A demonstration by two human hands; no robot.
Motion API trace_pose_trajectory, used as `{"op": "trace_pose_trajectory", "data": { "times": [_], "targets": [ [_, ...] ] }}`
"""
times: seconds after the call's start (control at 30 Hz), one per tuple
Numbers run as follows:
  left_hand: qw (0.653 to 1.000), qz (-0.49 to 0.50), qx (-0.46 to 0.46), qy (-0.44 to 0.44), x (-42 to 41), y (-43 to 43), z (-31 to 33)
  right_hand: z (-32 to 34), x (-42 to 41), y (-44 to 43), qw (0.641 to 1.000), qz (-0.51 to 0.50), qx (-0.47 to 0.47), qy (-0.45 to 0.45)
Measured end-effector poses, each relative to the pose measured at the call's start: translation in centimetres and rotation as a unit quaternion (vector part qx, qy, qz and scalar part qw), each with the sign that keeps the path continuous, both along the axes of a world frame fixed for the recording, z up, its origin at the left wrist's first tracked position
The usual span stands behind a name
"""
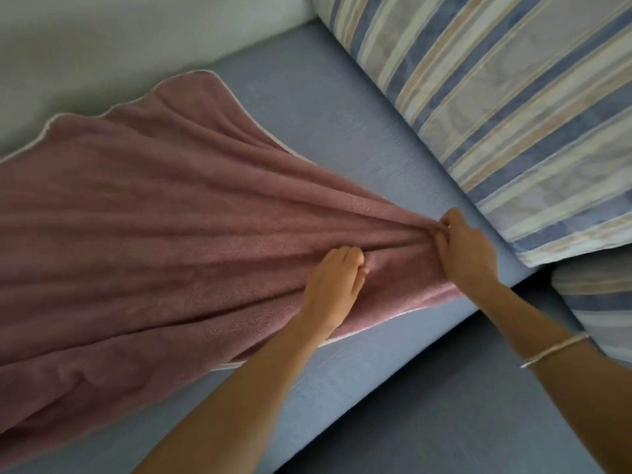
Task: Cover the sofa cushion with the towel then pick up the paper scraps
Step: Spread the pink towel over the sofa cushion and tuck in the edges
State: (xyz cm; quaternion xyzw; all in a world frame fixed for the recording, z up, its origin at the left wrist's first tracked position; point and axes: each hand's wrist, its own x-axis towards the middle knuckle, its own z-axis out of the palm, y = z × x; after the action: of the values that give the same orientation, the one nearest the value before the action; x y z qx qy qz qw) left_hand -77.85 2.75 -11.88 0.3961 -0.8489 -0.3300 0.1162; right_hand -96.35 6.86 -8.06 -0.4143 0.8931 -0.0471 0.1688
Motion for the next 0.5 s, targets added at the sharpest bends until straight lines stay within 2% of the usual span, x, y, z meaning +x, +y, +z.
{"op": "trace_pose_trajectory", "data": {
  "times": [0.1, 0.2, 0.27, 0.37, 0.5],
  "targets": [
    [0.999, -0.030, 0.036, 0.007, -2.4, 0.1, 0.1, -0.1, -2.4, 0.4, 0.998, -0.037, 0.040, 0.012],
    [0.998, -0.035, 0.046, -0.040, -2.4, -1.1, -0.7, -1.9, -2.9, 1.6, 0.992, -0.022, 0.124, 0.001],
    [0.997, -0.017, 0.038, -0.066, -1.2, -3.0, -1.1, -3.1, -2.0, 1.8, 0.989, -0.024, 0.147, -0.012],
    [0.995, 0.016, -0.008, -0.098, 0.8, -8.0, -1.0, -3.7, -0.3, 0.1, 0.990, -0.014, 0.142, 0.022],
    [0.984, 0.010, -0.070, -0.164, 2.3, -16.9, -0.2, -3.9, 2.4, -5.2, 0.997, 0.020, 0.065, -0.034]
  ]
}}
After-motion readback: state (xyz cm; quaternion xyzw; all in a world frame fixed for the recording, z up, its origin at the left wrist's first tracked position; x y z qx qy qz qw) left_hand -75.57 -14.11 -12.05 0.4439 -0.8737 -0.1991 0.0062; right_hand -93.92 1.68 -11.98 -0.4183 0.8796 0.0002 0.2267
